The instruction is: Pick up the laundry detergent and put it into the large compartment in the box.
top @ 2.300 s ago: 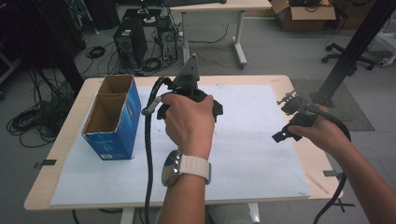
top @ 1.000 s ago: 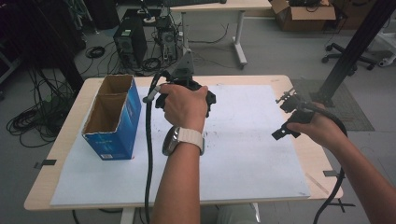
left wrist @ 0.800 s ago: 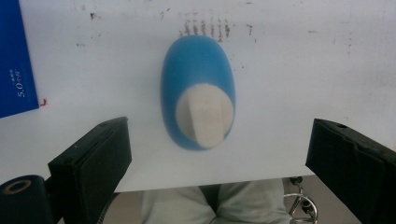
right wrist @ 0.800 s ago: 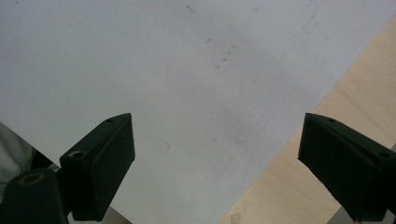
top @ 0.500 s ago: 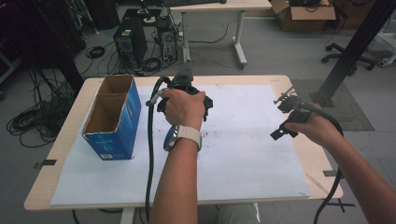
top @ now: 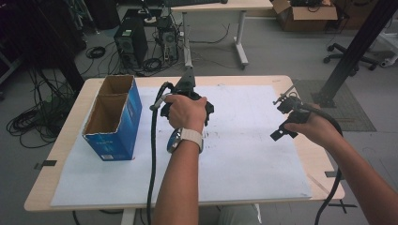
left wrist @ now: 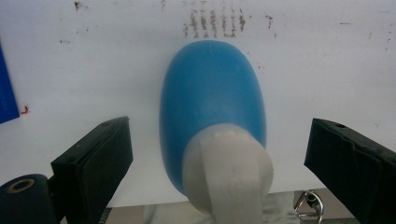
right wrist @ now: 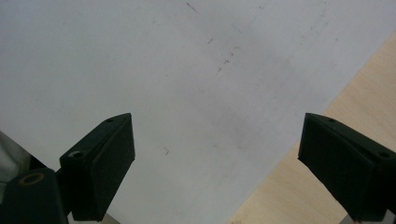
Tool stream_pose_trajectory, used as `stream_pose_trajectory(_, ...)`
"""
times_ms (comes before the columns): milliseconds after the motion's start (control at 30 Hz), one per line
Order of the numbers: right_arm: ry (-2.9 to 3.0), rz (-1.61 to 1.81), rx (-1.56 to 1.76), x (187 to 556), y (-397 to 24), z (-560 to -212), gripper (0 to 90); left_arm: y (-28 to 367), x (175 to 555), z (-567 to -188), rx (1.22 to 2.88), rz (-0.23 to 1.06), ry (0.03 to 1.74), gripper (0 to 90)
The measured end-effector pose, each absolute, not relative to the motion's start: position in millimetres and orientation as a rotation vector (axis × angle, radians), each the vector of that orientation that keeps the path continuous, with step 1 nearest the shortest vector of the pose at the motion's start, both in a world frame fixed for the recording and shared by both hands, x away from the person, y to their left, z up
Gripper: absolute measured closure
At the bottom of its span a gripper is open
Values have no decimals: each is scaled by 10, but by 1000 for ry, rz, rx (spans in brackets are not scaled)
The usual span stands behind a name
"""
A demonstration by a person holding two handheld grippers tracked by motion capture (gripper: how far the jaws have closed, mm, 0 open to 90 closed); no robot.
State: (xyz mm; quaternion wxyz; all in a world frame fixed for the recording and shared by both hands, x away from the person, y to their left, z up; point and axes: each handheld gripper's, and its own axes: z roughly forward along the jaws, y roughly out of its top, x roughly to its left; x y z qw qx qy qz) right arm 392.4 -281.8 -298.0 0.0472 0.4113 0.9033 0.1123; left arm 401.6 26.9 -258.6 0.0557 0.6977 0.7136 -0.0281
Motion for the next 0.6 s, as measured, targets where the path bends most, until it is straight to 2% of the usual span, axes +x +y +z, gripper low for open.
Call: stream_pose_trajectory(600, 2758, 345, 1254, 3925, -2845, -3028, 107, 262, 4050, -2819, 2138, -94, 2174, 86)
